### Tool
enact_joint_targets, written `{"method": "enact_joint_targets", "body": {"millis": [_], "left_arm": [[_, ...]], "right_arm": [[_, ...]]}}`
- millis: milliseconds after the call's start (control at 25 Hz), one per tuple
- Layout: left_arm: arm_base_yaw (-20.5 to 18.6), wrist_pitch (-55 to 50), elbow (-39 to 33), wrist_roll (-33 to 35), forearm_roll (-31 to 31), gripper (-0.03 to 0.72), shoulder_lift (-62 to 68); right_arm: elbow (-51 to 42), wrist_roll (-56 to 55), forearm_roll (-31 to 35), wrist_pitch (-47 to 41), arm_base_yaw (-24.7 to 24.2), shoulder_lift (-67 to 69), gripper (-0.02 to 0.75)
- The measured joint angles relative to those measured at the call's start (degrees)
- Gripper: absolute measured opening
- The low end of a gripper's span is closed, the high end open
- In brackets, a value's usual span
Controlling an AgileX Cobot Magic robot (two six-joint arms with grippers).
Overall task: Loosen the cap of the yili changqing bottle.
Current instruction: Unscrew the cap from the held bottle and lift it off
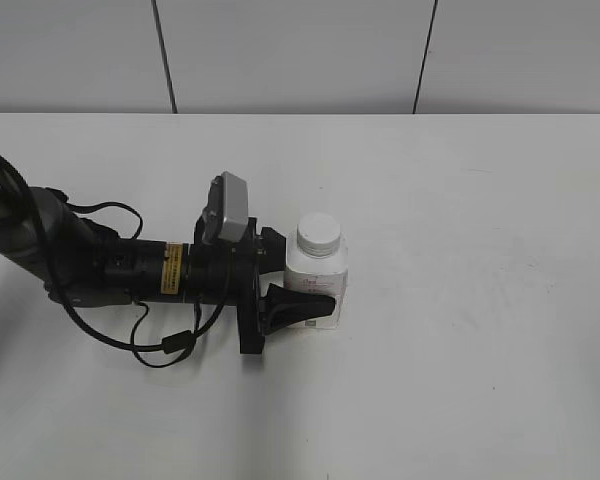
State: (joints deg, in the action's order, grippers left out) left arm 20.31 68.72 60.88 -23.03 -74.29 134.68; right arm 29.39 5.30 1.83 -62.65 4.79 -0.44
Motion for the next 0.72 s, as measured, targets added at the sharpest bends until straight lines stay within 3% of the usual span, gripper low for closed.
{"method": "enact_joint_targets", "body": {"millis": [520, 720], "left_arm": [[0.0, 0.07, 0.0, 0.0, 0.06, 0.432, 0.0], [0.0, 0.07, 0.0, 0.0, 0.11, 0.432, 0.0]], "right_arm": [[0.19, 0.0, -0.72, 0.37, 0.0, 0.0, 0.495], [1.42, -0.11, -0.19, -0.34, 0.0, 8.96, 0.495]]}}
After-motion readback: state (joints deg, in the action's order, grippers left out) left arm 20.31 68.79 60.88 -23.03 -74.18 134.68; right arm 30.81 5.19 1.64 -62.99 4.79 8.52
